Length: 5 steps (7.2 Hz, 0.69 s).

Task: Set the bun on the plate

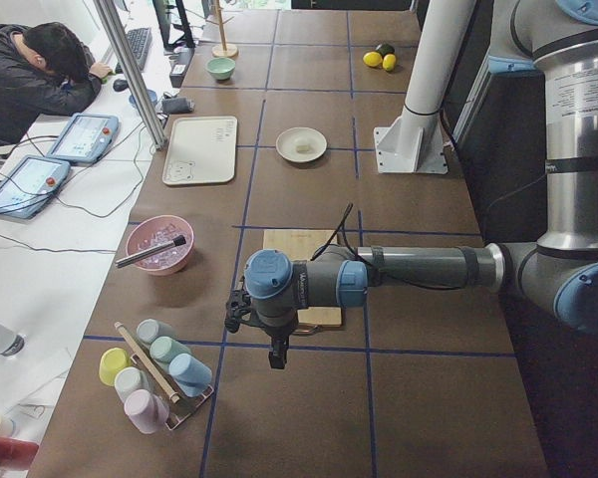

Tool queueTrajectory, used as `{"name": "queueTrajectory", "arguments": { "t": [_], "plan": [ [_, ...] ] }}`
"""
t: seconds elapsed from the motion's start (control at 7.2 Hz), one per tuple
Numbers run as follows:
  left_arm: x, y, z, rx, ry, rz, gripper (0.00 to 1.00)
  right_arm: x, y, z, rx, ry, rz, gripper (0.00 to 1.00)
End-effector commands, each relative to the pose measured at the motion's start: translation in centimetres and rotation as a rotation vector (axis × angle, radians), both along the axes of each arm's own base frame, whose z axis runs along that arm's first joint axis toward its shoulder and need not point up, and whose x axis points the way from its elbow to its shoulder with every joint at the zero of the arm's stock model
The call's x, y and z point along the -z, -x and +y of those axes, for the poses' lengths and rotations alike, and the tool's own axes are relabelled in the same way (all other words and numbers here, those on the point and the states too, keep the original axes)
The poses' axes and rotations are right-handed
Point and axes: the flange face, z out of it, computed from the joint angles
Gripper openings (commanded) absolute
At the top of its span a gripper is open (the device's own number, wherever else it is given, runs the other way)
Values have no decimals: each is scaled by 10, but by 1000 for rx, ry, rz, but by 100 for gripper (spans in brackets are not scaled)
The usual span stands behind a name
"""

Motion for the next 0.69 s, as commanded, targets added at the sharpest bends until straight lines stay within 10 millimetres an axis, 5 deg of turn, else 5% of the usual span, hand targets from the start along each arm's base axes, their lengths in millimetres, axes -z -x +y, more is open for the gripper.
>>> {"name": "queueTrajectory", "arguments": {
  "t": [0.0,0.56],
  "plan": [
    [-3,1,1,0,5,-13,100,0,0,0,0,-1,-1,100],
    [-8,1,5,0,22,-14,100,0,0,0,-1,2,-1,100]
  ]
}}
